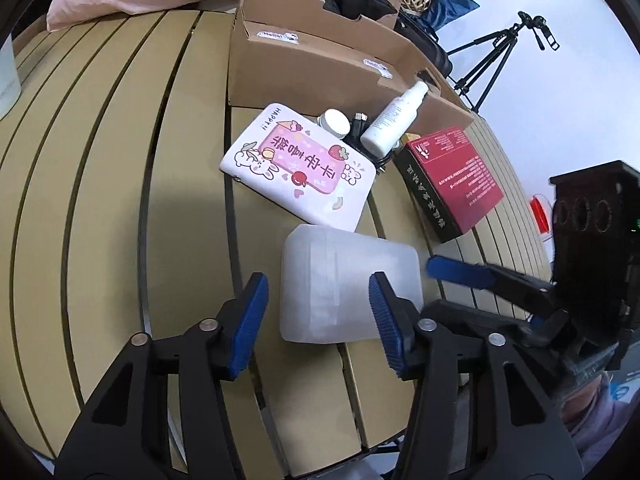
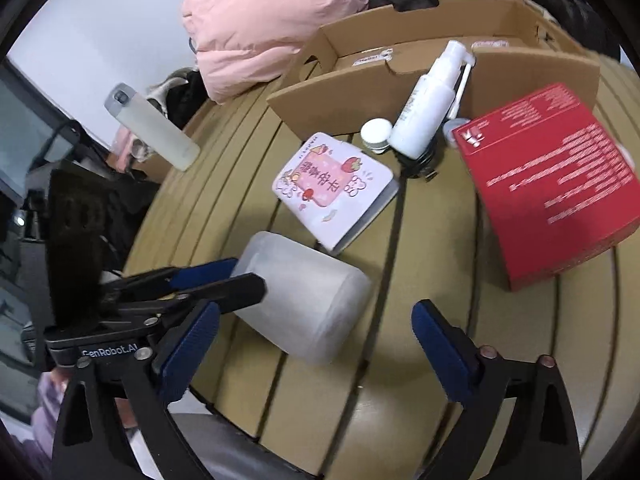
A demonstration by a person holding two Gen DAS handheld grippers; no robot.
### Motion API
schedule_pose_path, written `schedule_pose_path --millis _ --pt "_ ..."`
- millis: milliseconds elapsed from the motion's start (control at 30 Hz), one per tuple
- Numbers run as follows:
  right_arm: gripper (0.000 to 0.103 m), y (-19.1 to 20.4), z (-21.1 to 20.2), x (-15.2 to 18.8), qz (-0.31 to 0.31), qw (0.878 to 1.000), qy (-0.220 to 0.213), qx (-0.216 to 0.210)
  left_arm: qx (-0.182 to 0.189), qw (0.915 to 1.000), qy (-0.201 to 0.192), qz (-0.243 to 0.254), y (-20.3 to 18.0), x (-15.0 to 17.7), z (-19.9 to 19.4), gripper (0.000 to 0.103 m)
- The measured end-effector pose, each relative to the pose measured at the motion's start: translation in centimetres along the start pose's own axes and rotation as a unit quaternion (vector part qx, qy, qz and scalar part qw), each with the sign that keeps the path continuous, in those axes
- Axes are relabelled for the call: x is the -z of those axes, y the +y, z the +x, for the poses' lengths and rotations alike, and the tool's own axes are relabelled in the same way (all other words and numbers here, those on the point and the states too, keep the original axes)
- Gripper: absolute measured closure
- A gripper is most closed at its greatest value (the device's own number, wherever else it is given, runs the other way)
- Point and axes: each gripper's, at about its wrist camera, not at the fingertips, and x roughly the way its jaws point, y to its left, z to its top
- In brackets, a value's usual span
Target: Organize objects
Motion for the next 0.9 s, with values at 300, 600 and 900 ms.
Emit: schedule_pose_path --millis 300,600,900 --pt "0.073 -0.7 -1.1 -1.1 0.023 1.0 -0.001 -0.006 -0.005 0.9994 -0.033 0.006 -3.2 -1.2 -2.9 0.083" --pt "0.073 0.0 -7.7 -13.2 -0.017 0.997 -0.076 -0.013 0.013 0.9977 -0.059 0.03 -4.9 -15.0 -4.9 0.084" --pt "0.073 -1.9 -0.5 -26.4 -0.015 0.998 -0.052 0.028 -0.046 0.9974 -0.048 -0.029 0.9 -25.2 3.1 0.084"
